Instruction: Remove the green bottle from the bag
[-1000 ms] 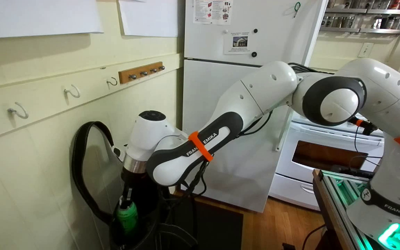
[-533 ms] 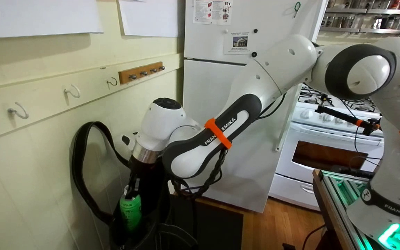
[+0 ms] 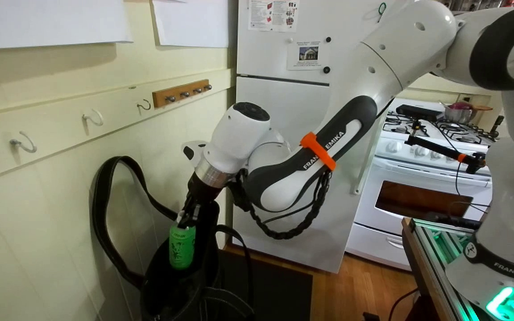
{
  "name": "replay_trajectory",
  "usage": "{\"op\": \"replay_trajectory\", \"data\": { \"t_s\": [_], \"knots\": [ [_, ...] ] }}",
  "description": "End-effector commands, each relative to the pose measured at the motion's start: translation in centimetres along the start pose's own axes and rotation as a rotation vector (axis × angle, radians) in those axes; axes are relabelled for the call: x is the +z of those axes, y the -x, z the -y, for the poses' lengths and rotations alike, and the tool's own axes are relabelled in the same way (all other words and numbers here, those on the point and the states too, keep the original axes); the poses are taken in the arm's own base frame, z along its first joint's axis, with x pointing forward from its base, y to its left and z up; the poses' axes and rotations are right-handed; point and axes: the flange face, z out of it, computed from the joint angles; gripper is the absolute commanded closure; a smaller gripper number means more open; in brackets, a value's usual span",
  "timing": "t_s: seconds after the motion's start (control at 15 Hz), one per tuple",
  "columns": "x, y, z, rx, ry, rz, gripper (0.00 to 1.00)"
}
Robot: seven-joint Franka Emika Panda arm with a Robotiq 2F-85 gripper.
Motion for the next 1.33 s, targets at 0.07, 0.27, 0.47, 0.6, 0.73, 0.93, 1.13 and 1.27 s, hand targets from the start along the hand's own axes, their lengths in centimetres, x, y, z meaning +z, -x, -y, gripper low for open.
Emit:
{"op": "replay_trajectory", "data": {
  "t_s": [0.07,0.27,0.47,0.6,0.73,0.93,1.13,1.27],
  "knots": [
    [-5.4,1.8,-0.3,0.059,0.094,-0.034,0.88],
    [-7.6,2.1,-0.6,0.080,0.151,-0.047,0.88],
    [-9.4,2.7,0.2,0.116,0.151,-0.046,0.88],
    [-10.3,3.6,1.4,0.141,0.112,-0.050,0.88],
    [-11.3,4.4,2.2,0.163,0.096,-0.055,0.88],
    [-12.5,5.3,2.4,0.220,0.110,-0.061,0.88],
    [-13.6,6.3,2.8,0.263,0.121,-0.068,0.88],
    [-13.9,7.3,3.3,0.316,0.110,-0.062,0.88]
  ]
}}
